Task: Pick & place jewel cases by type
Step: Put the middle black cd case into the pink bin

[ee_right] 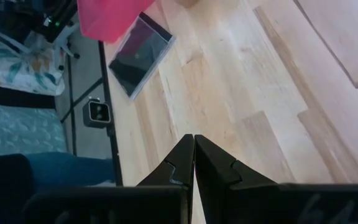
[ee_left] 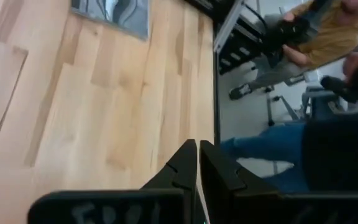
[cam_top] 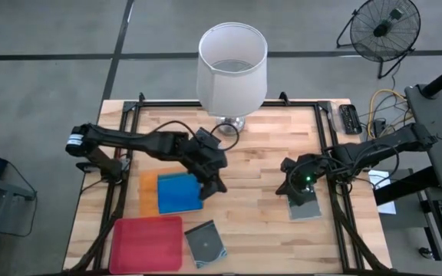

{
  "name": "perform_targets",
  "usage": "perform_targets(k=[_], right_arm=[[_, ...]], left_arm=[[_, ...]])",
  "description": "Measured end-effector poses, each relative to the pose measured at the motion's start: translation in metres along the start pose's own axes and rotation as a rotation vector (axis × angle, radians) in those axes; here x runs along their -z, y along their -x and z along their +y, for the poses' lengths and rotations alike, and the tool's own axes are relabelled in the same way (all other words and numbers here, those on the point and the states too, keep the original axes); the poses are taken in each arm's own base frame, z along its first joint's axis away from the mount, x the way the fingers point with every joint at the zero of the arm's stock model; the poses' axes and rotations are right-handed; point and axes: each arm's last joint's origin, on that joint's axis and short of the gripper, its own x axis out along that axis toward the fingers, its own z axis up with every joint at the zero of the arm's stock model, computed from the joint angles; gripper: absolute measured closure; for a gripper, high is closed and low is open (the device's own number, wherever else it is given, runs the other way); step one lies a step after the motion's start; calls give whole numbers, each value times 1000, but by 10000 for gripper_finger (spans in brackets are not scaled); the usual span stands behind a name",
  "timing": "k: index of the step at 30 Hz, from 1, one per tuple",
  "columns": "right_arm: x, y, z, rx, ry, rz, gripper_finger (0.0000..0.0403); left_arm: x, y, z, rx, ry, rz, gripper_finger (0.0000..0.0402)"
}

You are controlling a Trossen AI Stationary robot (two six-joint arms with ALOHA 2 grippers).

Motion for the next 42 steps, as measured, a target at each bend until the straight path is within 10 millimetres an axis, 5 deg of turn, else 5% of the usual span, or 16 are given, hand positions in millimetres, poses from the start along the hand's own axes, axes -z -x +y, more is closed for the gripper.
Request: perform_targets(k=[18,42], right_arm=[[10,39,5,267,-117,270,394],[69,21,-30,607,-349,441,394]], left_arm=[[-24,-56,19,-57,52,-234,401],[-14,-75,27,-88,52,-172,401]])
